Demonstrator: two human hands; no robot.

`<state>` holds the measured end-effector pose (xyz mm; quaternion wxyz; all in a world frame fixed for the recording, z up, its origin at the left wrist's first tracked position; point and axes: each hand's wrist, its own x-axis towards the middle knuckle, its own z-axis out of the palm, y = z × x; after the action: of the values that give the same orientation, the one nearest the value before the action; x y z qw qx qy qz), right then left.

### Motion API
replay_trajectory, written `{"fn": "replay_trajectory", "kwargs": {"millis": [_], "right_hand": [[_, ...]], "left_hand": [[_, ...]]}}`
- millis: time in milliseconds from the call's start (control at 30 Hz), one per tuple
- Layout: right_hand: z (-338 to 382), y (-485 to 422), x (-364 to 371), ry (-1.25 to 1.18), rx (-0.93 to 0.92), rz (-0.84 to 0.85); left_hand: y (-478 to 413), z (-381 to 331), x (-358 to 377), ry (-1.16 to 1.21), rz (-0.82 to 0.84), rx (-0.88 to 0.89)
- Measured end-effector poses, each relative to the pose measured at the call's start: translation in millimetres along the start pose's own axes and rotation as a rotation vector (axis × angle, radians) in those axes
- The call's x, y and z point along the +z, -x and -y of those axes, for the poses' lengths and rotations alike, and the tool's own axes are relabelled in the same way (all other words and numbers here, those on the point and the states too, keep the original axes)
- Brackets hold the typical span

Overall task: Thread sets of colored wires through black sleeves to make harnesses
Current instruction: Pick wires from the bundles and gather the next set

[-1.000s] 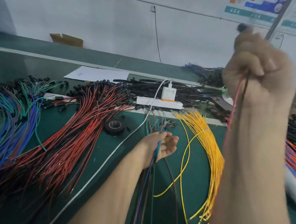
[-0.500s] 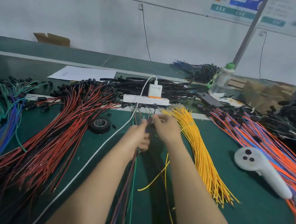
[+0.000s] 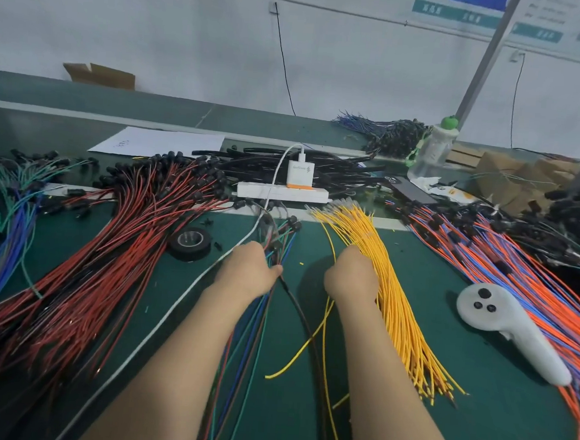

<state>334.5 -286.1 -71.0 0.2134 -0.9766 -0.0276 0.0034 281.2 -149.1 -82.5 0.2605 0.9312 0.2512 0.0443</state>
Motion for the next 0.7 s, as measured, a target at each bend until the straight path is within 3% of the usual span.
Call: {"fn": "replay_trajectory", "kwargs": {"millis": [200, 367, 433, 567, 633, 700], "right_hand": [[-4.7, -19.7, -12.7, -0.113, 0.022, 0.04], [-7.9, -28.1, -34.2, -0.433, -0.022, -0.13], [-7.6, -27.2, -48.8, -0.57, -0.085, -0.134], [5.2, -14.7, -76.7, -1.02, -0.14, 0.069], [19.0, -5.4, -77.7, -1.022, -0.208, 0.199], [34.4, 4.2, -69.3, -0.861, -0.275, 0.249]], "left_hand": [[-13.3, -36.8, 24.1, 0.151, -0.013, 0.005], [-22.4, -55.8, 30.2, 0.65, 0.204, -0.048], [-20.4, -49.6, 22.9, 0.782, 0.152, -0.07], [-5.1, -45.3, -7.4, 1.246, 0.114, -0.036], [3.4, -51.8, -19.0, 1.367, 0.149, 0.019], [9.7, -58.4, -21.7, 1.358, 0.166, 0.018]]}}
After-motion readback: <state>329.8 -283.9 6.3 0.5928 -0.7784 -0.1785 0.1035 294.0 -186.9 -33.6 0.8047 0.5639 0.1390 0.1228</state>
